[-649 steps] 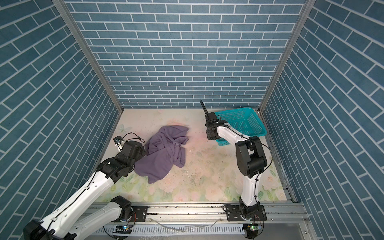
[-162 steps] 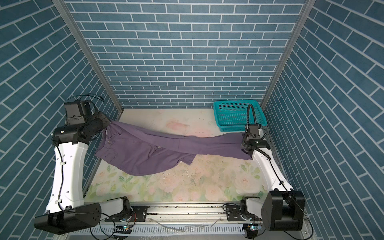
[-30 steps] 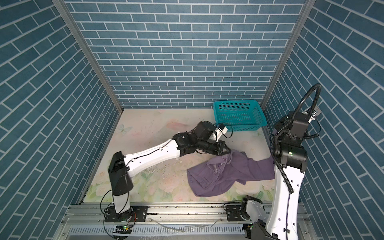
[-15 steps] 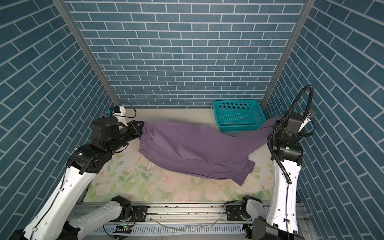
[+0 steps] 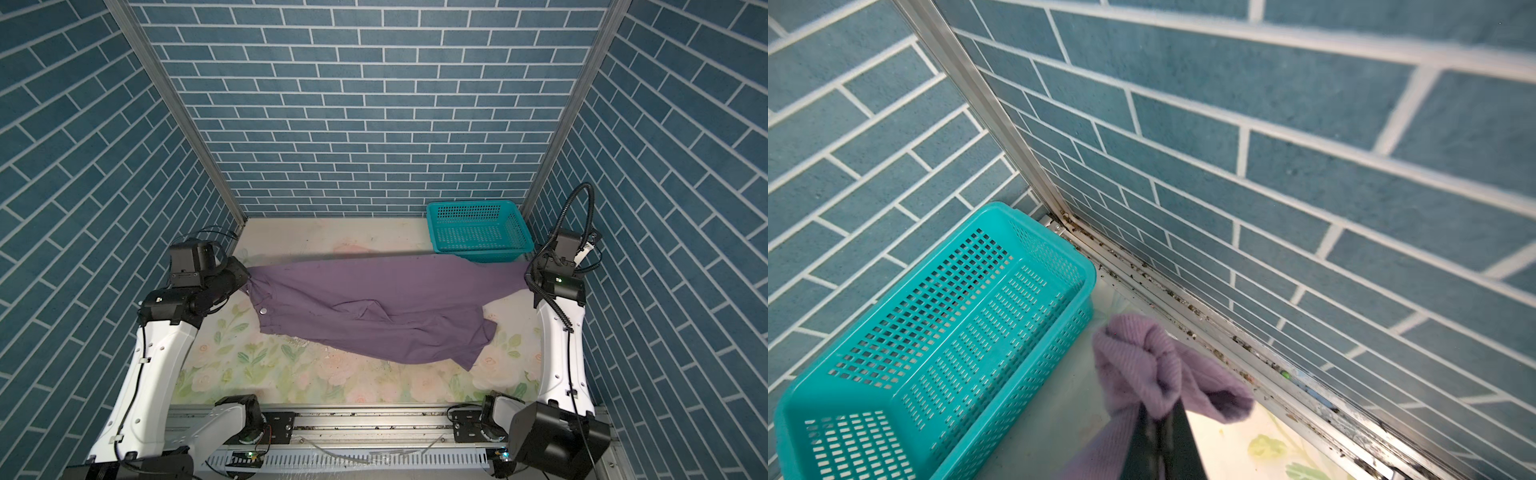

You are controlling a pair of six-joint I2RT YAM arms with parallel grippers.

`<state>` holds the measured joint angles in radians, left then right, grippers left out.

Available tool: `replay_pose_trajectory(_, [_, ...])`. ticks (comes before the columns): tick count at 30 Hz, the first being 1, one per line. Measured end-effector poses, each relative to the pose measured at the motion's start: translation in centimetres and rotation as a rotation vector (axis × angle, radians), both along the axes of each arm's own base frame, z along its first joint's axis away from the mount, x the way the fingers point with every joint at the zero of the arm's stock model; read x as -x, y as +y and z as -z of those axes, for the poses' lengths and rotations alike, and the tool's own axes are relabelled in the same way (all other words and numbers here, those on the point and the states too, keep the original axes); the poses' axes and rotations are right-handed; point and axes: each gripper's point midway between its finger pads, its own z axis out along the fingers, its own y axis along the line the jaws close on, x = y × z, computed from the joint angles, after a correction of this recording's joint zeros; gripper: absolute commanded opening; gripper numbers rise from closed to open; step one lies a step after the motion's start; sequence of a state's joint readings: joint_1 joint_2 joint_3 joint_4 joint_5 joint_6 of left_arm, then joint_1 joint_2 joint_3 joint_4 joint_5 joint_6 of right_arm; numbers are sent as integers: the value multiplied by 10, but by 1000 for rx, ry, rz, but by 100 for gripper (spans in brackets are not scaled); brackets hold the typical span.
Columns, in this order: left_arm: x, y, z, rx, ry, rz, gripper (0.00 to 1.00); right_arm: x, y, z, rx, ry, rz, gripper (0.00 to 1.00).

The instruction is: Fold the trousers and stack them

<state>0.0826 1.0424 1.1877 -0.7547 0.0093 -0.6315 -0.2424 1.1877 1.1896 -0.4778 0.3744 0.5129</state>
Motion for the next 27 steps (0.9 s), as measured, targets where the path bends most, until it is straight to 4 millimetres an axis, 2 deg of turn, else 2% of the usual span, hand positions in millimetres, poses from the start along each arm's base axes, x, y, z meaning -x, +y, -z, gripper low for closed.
replay_pose_trajectory(4, [-22, 13, 5, -3, 23, -23, 0, -20, 0, 21, -27, 33, -19, 0])
replay_pose_trajectory(9, [-59, 23, 41, 6, 115, -33, 0, -44, 11, 54, -63, 77, -70, 0])
replay_pose_trajectory(15, [-102, 38, 82, 33, 173, -55, 0, -71, 43, 97, -83, 145, -161, 0])
replay_pose_trajectory(19, [-141, 42, 104, 54, 195, -42, 0, -80, 54, 121, -92, 189, -187, 0])
replay_pose_trajectory(22, [-160, 46, 121, 63, 214, -40, 0, -82, 54, 131, -100, 204, -180, 0])
replay_pose_trajectory(23, [-163, 47, 126, 64, 222, -41, 3, -83, 54, 133, -102, 206, -176, 2])
replay_pose_trajectory(24, [-166, 49, 134, 67, 234, -44, 11, -83, 53, 135, -104, 209, -172, 12])
replay_pose_trajectory(26, [-169, 51, 144, 74, 253, -53, 32, -84, 53, 138, -107, 215, -167, 35])
replay_pose_trajectory(27, [-170, 53, 147, 80, 258, -61, 42, -84, 53, 140, -107, 219, -169, 43])
